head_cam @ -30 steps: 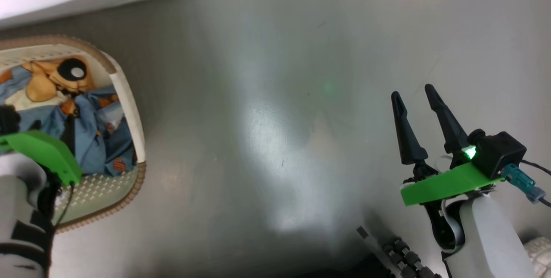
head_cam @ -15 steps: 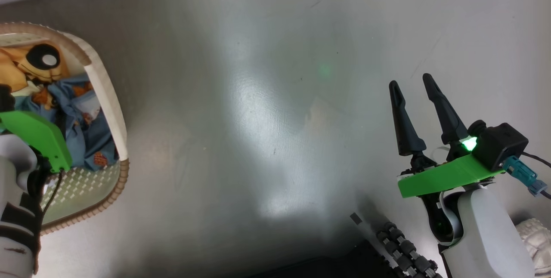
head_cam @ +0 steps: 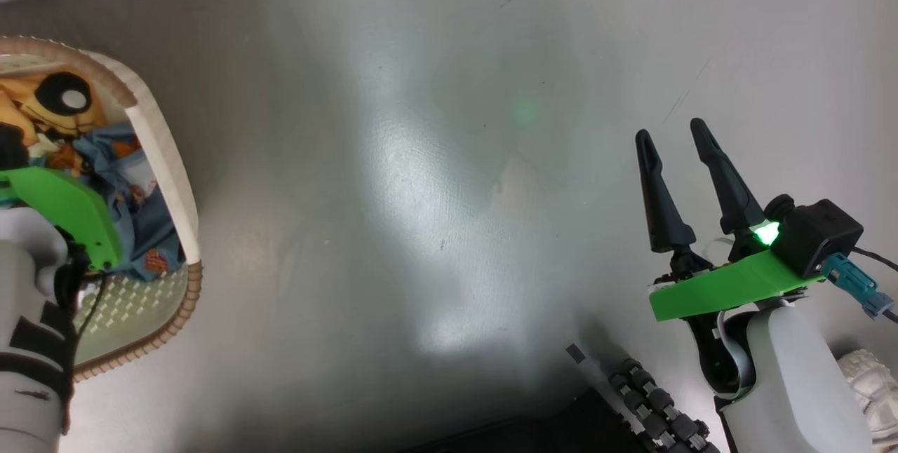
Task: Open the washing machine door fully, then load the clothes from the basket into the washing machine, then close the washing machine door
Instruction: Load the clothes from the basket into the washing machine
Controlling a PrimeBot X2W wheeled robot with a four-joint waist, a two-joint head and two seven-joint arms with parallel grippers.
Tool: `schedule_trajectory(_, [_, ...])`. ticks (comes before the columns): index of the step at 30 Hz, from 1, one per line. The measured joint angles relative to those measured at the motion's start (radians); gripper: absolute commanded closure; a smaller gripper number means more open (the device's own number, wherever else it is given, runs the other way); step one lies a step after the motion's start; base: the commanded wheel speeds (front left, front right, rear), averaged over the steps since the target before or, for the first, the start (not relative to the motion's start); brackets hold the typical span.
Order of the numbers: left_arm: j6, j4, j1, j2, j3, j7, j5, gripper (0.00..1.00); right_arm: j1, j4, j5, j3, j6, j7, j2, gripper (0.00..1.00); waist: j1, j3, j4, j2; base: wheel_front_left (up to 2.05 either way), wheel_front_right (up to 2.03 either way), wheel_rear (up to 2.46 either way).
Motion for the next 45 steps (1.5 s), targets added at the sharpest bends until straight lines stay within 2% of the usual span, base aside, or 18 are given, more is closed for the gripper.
schedule_trajectory(1, [-0.001, 0.001, 0.000, -0.004, 0.000, -0.008, -0.005, 1.00, 0.000, 0.000, 0.000, -0.001, 0.000, 0.000, 0.000, 0.00, 0.0000, -0.003, 0.001, 0.0000, 0.00, 0.00, 0.00])
schedule_trajectory(4, [-0.001, 0.005, 0.001, -0.011, -0.002, -0.021, -0.009, 1.00, 0.000, 0.000, 0.000, -0.004, 0.000, 0.000, 0.000, 0.00, 0.0000, -0.010, 0.004, 0.0000, 0.00, 0.00, 0.00])
schedule_trajectory(11, [-0.001, 0.009, 0.030, -0.027, 0.009, -0.141, -0.040, 1.00, -0.001, -0.001, -0.004, -0.012, 0.000, 0.000, 0.000, 0.00, 0.0000, -0.060, 0.020, 0.0000, 0.00, 0.00, 0.00])
schedule_trajectory(23, [-0.028, -0.012, 0.142, -0.060, 0.012, -0.299, -0.071, 1.00, 0.004, 0.006, -0.011, -0.024, 0.000, 0.000, -0.007, 0.00, -0.0001, -0.192, 0.052, 0.0000, 0.00, 0.00, 0.00])
schedule_trajectory(28, [-0.035, -0.087, 0.223, -0.076, 0.026, -0.308, -0.085, 1.00, 0.008, 0.012, -0.011, -0.024, 0.000, 0.000, -0.011, 0.00, -0.0001, -0.254, 0.067, 0.0000, 0.00, 0.00, 0.00])
schedule_trajectory(36, [-0.043, -0.334, 0.411, -0.114, 0.077, -0.311, -0.090, 1.00, 0.031, 0.016, -0.017, -0.018, 0.000, 0.000, -0.014, 0.00, -0.0001, -0.352, 0.091, 0.0000, 0.00, 0.00, 0.00])
schedule_trajectory(45, [-0.044, -0.548, 0.589, -0.173, 0.151, -0.310, -0.087, 1.00, 0.068, 0.042, -0.037, -0.003, 0.000, 0.000, -0.015, 0.00, -0.0001, -0.470, 0.113, 0.0000, 0.00, 0.00, 0.00])
